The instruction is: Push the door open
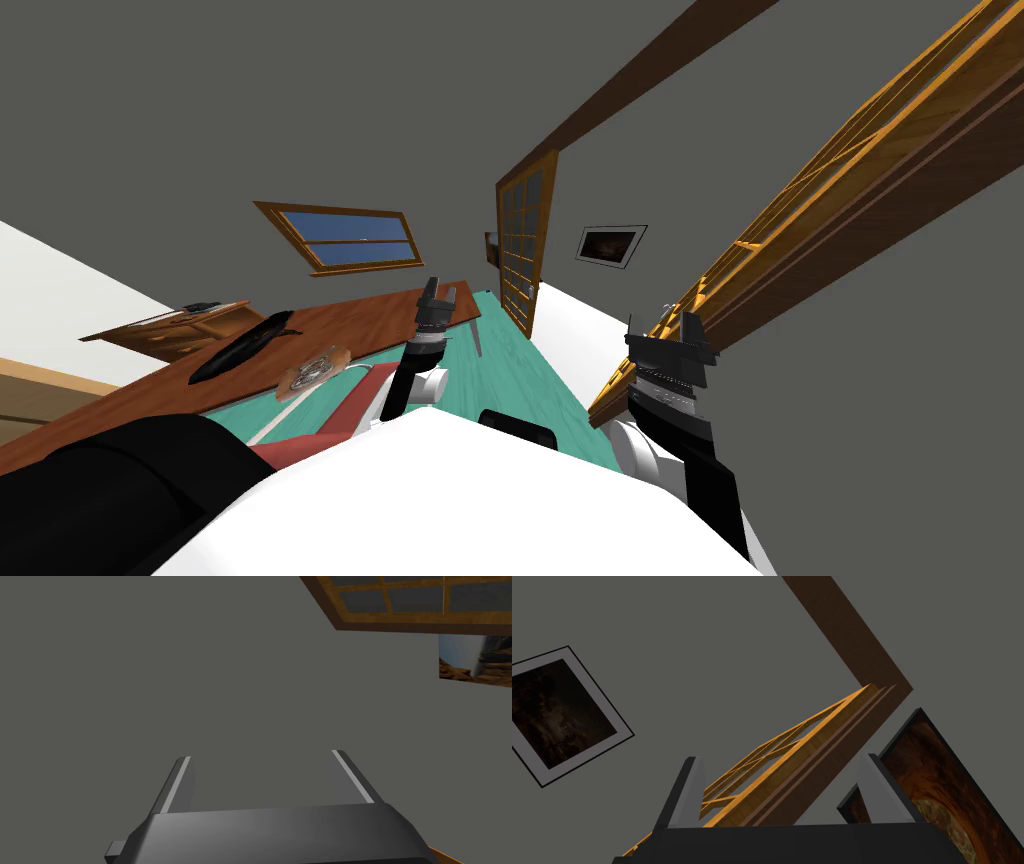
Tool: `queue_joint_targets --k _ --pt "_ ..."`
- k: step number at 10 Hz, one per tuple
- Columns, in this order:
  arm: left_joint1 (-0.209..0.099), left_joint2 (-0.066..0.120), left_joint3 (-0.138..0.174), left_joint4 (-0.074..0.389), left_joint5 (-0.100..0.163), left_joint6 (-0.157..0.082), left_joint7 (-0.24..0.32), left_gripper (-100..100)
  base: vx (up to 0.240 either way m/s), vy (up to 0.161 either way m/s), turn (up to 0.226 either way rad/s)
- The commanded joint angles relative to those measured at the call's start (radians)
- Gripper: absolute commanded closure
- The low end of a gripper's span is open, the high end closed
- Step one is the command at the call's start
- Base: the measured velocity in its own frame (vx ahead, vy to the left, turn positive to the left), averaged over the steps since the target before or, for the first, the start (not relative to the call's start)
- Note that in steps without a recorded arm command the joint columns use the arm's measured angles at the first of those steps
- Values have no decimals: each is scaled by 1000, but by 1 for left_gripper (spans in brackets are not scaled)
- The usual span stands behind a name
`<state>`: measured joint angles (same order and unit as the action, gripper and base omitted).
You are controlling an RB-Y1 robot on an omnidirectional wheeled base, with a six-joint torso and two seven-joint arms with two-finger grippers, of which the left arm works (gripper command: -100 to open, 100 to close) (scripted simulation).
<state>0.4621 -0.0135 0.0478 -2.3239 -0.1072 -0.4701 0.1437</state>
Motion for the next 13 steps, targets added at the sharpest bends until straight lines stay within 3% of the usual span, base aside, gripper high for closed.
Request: queue_joint_targets --k 1,4,13 --pt "-9 10 -4 28 -3 -6 -27 -100 93 -82 -16" --pt "-29 29 -13 91 -10 -19 -87 -100 93 55 -77" --pt "-77 62 -33 239 -27 -51 -229 -100 77 33 -46"
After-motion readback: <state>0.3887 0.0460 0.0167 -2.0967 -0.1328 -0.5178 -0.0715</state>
